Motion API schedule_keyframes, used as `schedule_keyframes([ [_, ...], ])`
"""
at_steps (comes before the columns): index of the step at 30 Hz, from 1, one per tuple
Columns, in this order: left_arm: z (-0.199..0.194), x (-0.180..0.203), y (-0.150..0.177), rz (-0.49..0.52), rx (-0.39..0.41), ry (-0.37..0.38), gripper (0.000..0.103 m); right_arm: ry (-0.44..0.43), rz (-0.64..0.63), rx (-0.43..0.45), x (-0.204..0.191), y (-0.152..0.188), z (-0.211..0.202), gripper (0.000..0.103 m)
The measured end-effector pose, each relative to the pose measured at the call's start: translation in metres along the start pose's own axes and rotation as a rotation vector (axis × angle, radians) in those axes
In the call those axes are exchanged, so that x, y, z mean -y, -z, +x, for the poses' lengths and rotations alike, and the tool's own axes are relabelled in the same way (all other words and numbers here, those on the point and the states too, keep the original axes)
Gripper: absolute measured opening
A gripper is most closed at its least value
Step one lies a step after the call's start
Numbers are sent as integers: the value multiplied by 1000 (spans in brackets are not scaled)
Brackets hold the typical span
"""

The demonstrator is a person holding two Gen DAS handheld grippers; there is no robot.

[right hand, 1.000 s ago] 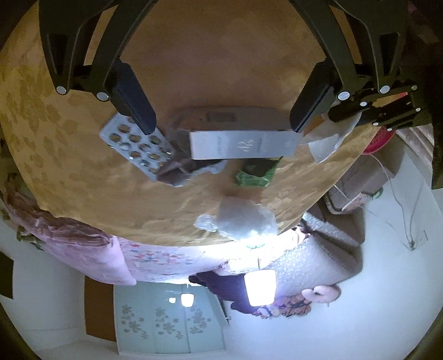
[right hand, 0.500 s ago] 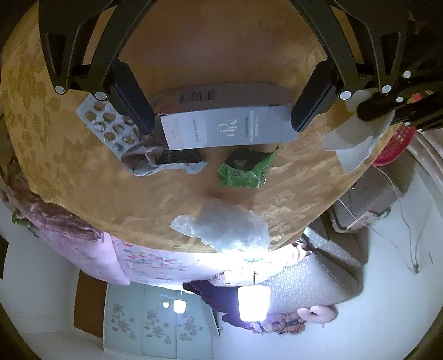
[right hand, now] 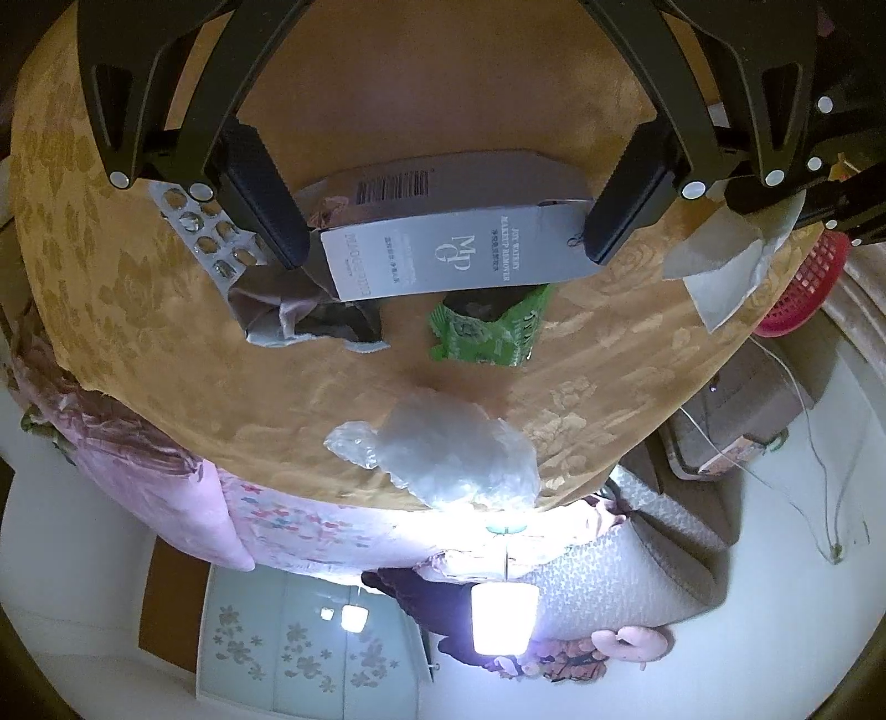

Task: Collect trash
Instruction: 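Grasp the white cardboard box with the right tool while the left tool holds the paper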

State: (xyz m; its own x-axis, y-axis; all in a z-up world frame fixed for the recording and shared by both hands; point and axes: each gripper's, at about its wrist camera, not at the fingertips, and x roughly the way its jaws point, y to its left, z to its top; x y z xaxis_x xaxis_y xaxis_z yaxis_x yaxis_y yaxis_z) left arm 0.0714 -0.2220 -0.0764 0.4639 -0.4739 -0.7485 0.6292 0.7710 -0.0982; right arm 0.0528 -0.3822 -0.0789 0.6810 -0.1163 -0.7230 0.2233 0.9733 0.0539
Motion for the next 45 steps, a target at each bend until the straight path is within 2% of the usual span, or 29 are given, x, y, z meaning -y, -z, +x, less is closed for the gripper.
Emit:
schedule_keyframes([
  [6, -1, -1, 0, -5, 1, 2, 15, -122, -93, -26, -15, 7, -10, 96],
  [12, -3, -4, -1, -9, 0, -2, 15, -186, -136, -42, -25, 18, -26, 96],
  [20, -2, -6, -2, -11, -2, -6, 15, -194, -175, 40, -11, 3, -38, 96],
  [24, -2, -8, -1, -9, -7, -9, 15, -245, -219, -2, -9, -3, -20, 96],
  [27, -1, -11, -1, -11, -9, -11, 15, -327, -233, -36, -9, 0, -14, 96],
  [34, -1, -11, -1, -10, -14, -15, 15, -392, -319, -70, -25, 16, -32, 96],
  [39, 0, -10, -1, -10, -15, -19, 15, -403, -406, -75, -39, 33, -49, 96],
  [45, 1, -10, 0, -4, -19, -28, 15, -312, -371, -14, -37, 23, -41, 96],
])
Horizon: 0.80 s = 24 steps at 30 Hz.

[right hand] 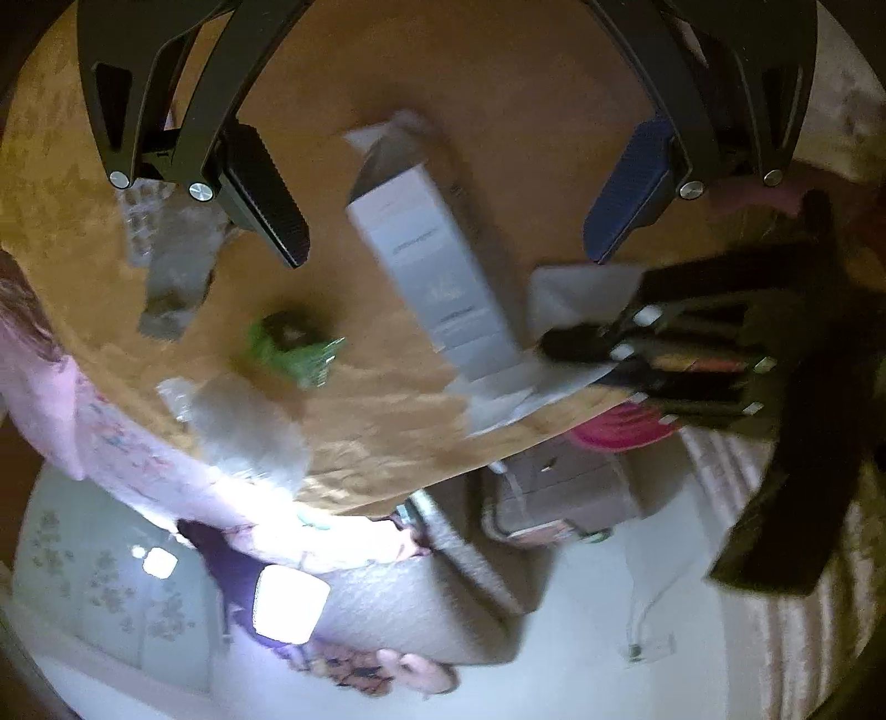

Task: Collect trash
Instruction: 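Grasp the white cardboard box with the right tool while the left tool holds the paper, then carry the white paper and cardboard box over the pink basket with both tools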

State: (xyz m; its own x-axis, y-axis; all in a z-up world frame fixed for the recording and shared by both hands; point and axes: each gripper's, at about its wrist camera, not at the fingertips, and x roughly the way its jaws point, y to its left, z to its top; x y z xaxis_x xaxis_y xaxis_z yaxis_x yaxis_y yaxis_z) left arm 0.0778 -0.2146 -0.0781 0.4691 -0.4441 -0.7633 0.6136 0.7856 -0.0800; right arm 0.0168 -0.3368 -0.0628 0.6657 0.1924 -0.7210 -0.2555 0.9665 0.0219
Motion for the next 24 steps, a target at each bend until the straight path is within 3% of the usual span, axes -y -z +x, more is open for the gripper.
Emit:
schedule_keyframes([
  [4, -2, -4, 0, -9, 2, -6, 15, 18, -16, -22, -2, 0, 17, 86],
  [7, -4, -8, -1, -19, 8, -7, 15, 12, -5, -54, -3, 4, 27, 67],
  [15, -10, -7, 0, -24, 24, 2, 15, 87, 78, -7, -1, 5, 18, 37],
  [24, -27, -13, -3, -15, 48, -25, 15, 85, 251, 34, 15, 12, 8, 35],
])
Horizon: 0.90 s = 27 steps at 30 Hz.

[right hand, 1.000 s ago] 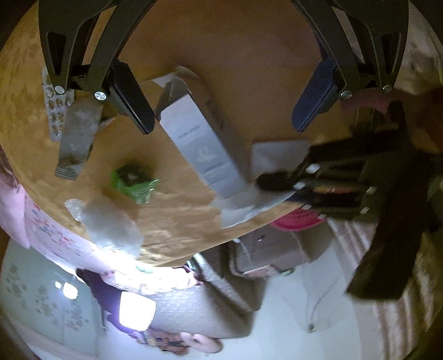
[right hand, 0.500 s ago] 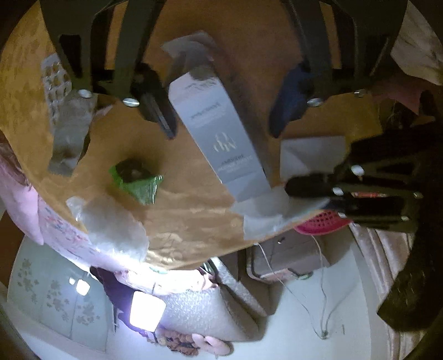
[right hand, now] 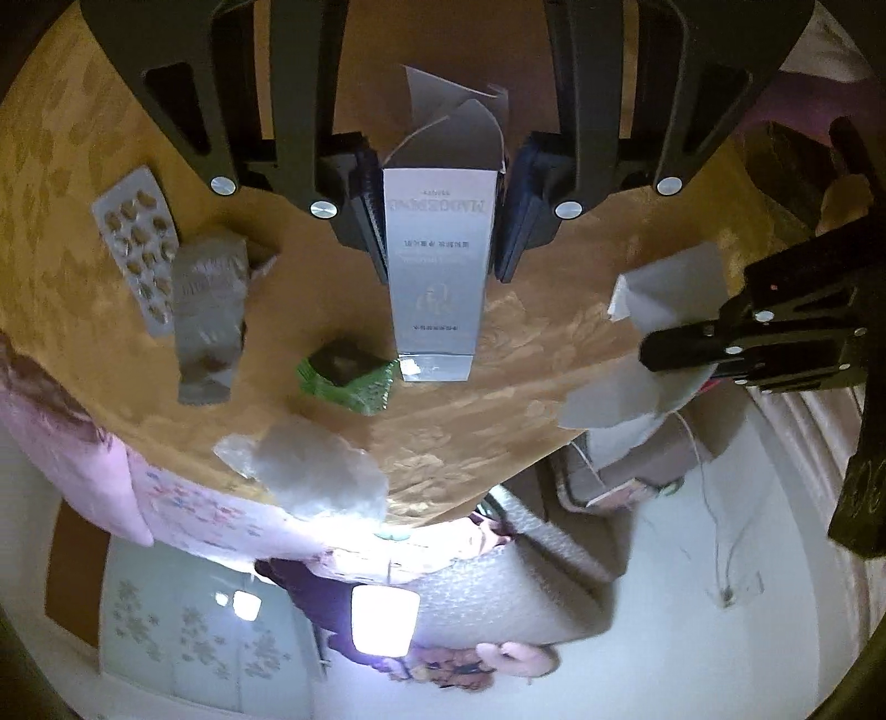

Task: Collect trash
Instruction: 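Carry the white paper and cardboard box over the pink basket with both tools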

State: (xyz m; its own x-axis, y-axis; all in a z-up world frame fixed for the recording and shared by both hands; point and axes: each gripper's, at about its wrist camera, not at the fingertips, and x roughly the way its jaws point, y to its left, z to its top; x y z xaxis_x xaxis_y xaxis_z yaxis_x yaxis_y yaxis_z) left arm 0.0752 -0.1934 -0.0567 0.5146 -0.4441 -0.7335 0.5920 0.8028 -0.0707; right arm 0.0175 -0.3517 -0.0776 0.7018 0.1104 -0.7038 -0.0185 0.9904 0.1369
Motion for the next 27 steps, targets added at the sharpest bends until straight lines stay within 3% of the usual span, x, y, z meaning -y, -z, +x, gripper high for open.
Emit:
schedule_keyframes([
  [12, -28, -33, 6, 1, 19, -78, 15, -16, 56, 54, -8, -5, -14, 35],
  [27, -35, -92, 14, -108, 27, -139, 15, -26, 11, 60, -53, -22, 3, 35],
])
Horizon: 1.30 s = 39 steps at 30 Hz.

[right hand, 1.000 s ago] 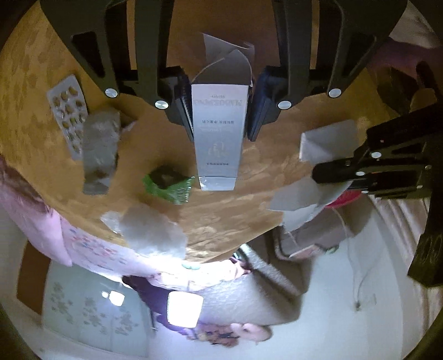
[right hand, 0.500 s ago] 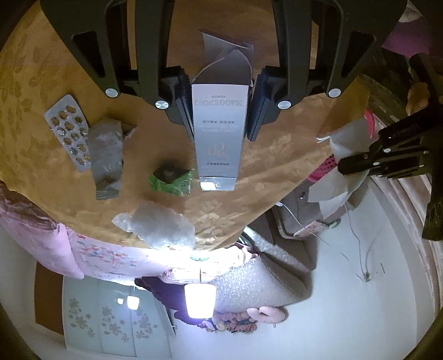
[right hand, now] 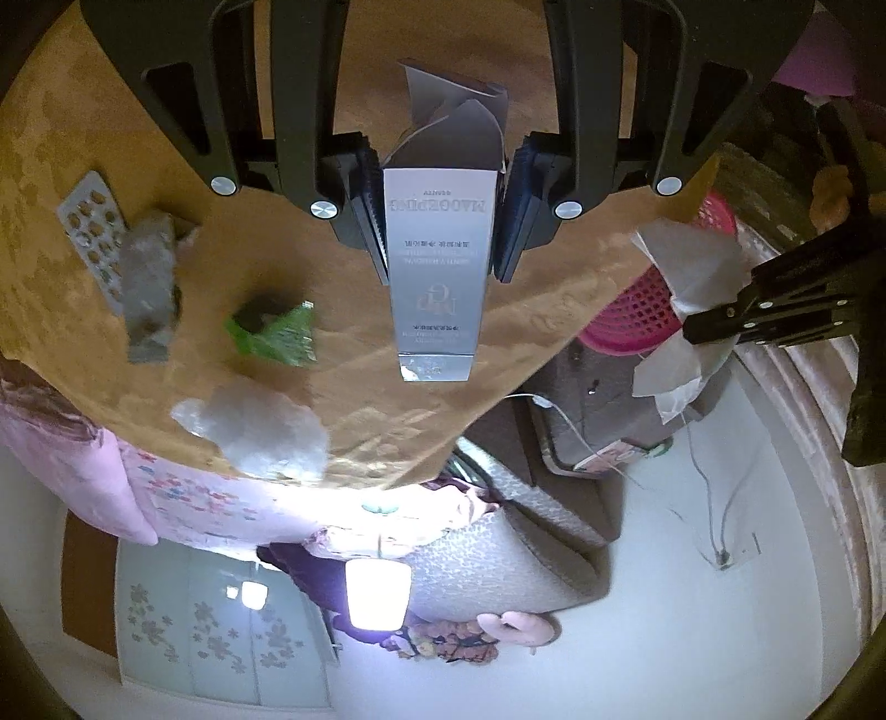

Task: Collect trash
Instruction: 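Carry the white paper and cardboard box over the pink basket with both tools, then open both tools to drop the paper and box into the basket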

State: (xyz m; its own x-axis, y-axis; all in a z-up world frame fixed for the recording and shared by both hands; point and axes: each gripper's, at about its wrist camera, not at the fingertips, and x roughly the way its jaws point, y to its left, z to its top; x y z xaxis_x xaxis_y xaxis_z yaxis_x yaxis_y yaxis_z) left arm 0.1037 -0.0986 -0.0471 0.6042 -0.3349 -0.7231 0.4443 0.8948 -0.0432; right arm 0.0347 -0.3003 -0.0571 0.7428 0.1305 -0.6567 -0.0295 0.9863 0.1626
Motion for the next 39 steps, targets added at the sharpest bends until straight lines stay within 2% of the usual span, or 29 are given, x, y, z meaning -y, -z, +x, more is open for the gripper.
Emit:
schedule_keyframes([
  [14, 10, -38, 0, -72, -40, -59, 15, -93, -97, -41, -62, -22, 36, 35],
  [27, 20, -51, 5, -94, -85, -84, 16, -146, -123, -97, -89, -23, 64, 36],
  [31, 20, -55, 6, -110, -90, -89, 31, -166, -112, -106, -92, -22, 67, 37],
  [32, 20, -56, 6, -115, -93, -89, 37, -168, -112, -106, -92, -22, 67, 42],
  [33, 20, -57, 6, -121, -95, -88, 40, -169, -108, -101, -92, -21, 66, 49],
  [35, 19, -59, 6, -129, -92, -90, 42, -168, -102, -90, -92, -21, 63, 56],
  [39, 19, -58, 5, -129, -88, -100, 49, -168, -91, -79, -91, -21, 58, 60],
])
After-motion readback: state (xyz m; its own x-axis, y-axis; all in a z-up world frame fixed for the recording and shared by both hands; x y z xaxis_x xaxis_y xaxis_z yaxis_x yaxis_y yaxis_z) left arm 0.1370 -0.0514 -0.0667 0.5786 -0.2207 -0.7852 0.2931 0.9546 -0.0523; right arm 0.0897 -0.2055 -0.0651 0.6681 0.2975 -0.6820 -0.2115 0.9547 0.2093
